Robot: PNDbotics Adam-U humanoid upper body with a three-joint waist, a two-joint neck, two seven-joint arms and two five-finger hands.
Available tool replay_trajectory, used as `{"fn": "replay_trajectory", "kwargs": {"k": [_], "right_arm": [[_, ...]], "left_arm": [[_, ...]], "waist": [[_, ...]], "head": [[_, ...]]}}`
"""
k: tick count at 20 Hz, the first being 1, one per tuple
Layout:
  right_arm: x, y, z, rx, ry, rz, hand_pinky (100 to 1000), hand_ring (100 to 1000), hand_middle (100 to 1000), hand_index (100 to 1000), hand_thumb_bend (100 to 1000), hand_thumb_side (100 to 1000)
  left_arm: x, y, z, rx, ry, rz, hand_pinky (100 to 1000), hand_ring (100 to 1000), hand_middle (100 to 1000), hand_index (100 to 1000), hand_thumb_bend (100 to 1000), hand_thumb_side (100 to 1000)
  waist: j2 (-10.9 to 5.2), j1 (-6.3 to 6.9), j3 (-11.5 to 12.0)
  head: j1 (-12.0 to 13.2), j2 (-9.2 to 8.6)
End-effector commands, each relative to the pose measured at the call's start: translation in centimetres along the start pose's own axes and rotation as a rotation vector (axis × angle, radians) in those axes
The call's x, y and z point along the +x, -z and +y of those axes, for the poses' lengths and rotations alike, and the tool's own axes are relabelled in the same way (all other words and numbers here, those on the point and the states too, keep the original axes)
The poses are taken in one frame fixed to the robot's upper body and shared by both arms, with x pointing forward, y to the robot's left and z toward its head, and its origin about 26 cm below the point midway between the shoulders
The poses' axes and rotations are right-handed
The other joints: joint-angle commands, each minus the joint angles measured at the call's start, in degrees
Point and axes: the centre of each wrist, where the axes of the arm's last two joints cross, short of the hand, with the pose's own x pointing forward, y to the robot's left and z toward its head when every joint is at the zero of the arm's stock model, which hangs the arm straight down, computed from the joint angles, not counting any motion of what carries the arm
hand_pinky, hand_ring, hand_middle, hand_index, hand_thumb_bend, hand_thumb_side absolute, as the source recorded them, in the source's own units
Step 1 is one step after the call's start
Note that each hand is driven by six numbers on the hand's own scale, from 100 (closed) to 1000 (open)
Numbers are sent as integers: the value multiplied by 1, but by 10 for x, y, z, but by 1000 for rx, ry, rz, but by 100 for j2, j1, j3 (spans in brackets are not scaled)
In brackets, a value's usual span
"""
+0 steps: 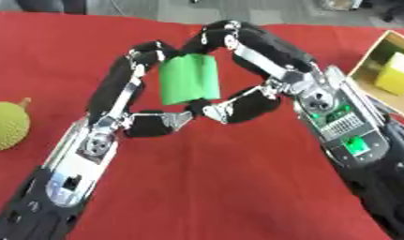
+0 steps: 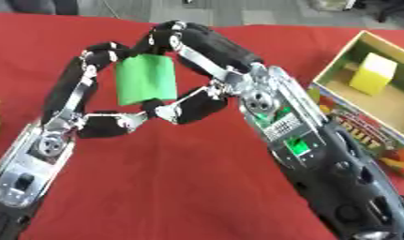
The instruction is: Pick up the objects with one hand, pass them to the other hand, and then place them into the box on the other side of the table.
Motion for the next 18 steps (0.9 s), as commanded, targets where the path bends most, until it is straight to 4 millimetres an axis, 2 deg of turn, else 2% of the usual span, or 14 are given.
{"fn": "replay_trajectory", "kwargs": {"k": [1, 7, 18], "right_arm": [[0, 0, -5, -2, -16, 0, 773, 689, 454, 612, 306, 100], [2, -1, -8, -2, -16, -10, 772, 686, 452, 610, 303, 100], [4, -2, -10, -6, -11, -19, 770, 680, 445, 604, 300, 100]], "left_arm": [[12, 10, 5, 8, 12, -64, 756, 709, 658, 866, 752, 371], [9, 8, 4, 4, 57, -4, 762, 730, 677, 889, 834, 431], [7, 8, 2, 55, 92, 92, 765, 739, 688, 912, 885, 467]], "waist": [[-82, 14, -7], [-79, 13, -8], [-64, 11, -6]], "head": [[-10, -57], [-9, -66], [-2, -96]]}}
